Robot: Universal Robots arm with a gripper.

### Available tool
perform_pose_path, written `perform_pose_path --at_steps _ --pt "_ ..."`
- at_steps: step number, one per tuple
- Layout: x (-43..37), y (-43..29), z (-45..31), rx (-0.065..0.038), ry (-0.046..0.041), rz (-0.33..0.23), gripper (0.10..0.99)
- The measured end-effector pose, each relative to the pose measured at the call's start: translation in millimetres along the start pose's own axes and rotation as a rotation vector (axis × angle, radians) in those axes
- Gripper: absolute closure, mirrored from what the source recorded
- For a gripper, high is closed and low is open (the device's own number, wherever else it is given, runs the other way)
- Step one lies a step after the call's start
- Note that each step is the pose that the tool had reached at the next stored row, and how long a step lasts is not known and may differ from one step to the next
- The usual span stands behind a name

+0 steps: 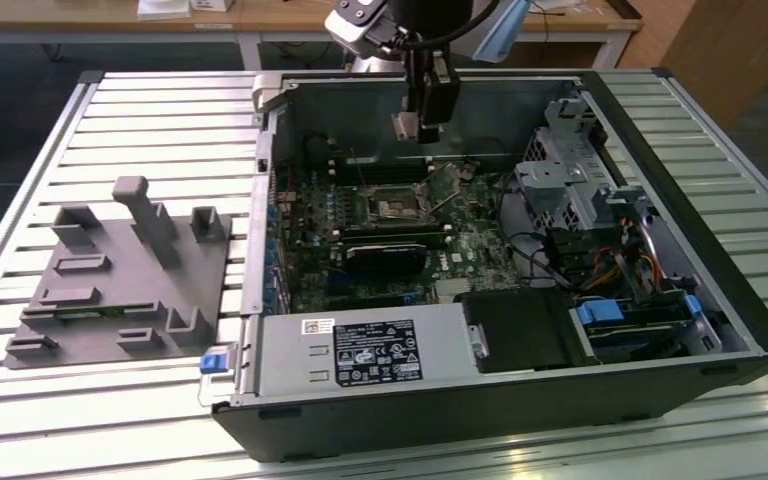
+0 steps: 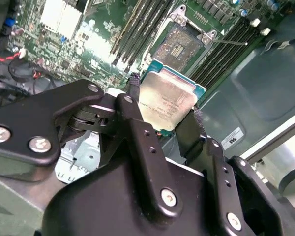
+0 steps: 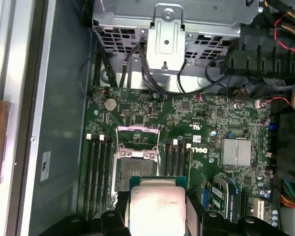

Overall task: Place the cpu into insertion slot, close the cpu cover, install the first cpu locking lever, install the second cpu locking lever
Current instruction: 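Place the cpu into insertion slot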

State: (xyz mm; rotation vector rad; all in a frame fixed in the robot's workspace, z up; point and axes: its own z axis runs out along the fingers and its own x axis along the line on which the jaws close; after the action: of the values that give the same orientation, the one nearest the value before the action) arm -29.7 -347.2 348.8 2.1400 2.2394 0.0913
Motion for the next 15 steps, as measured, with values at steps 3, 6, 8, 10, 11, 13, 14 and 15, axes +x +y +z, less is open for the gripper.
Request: perform_pose_path --at_steps 3,6,8,10,11,13,14,15 --pt "0.3 -0.8 4.3 0.0 -0.0006 0.001 0.545" --pt "0.3 -1.3 8.9 -0.002 -0.0052 0.001 0.545" --pt "0.3 -1.5 11.4 -0.002 -0.0115 0.001 0.545" --pt "0.3 -1.6 15.2 -0.004 -0.012 0.001 0.545" --pt "0.3 -1.8 17.0 -0.004 -0.012 0.001 0.545" --pt "0.2 -2.1 20.3 -0.004 -0.0121 0.001 0.545" --pt "0.2 -2.2 21.6 -0.004 -0.0122 0.001 0.545" --pt "0.2 -2.3 23.0 -0.004 -0.0122 0.001 0.545"
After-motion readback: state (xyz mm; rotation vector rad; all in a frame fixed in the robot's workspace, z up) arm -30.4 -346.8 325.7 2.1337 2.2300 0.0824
